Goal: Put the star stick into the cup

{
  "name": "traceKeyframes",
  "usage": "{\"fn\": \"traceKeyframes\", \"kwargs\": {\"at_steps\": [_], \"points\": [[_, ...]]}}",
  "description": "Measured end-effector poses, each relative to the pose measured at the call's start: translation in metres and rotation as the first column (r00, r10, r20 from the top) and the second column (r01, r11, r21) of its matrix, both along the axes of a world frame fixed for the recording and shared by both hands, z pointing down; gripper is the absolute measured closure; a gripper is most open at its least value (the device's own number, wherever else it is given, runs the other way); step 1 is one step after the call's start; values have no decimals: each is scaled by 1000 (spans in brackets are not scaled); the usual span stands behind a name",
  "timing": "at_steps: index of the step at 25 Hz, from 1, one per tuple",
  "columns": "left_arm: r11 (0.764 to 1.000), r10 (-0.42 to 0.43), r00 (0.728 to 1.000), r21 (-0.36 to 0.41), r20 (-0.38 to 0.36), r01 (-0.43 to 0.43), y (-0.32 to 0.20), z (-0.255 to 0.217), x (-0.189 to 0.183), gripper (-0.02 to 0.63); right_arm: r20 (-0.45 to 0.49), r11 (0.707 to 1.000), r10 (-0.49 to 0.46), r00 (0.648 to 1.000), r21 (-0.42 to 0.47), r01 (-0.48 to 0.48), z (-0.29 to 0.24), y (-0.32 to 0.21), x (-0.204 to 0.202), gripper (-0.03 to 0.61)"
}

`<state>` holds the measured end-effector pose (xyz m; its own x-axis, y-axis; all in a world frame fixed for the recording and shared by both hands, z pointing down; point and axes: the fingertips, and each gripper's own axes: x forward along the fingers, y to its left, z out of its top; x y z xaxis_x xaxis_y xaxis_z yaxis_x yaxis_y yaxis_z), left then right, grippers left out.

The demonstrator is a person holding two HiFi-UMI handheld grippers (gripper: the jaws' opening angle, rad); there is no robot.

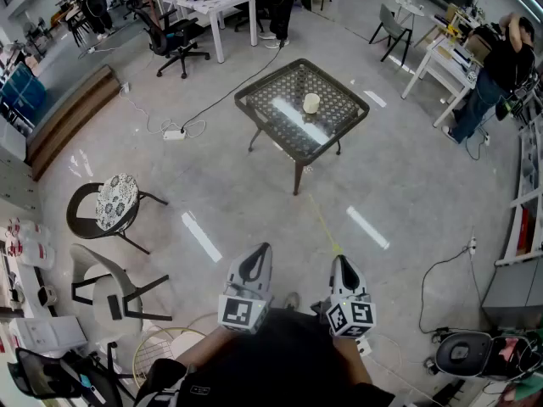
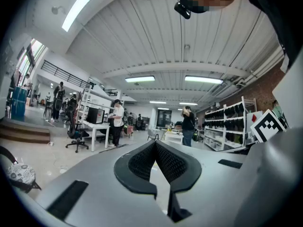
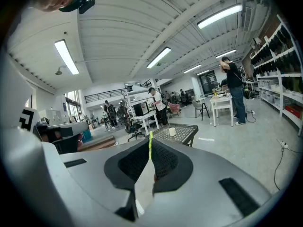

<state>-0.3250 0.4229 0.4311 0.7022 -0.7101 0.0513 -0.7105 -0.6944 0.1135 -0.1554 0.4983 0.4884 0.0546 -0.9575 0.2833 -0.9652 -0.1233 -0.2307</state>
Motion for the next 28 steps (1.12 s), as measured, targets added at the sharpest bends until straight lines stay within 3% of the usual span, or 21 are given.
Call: {"fn": "traceKeyframes", "kwargs": {"at_steps": [14,25,28], "points": [[1000,23,1000,0,12,-23,17,7,24,597,35,999,21,999,34,-22,2,17,19,558],[999,6,999,34,45,-7,43,10,69,597,36,999,-26,999,30,25,13,31,62,558],[999,-24,1000,23,16,24,44,7,79,597,31,998,-44,999,42,43,19,27,73,558]]}}
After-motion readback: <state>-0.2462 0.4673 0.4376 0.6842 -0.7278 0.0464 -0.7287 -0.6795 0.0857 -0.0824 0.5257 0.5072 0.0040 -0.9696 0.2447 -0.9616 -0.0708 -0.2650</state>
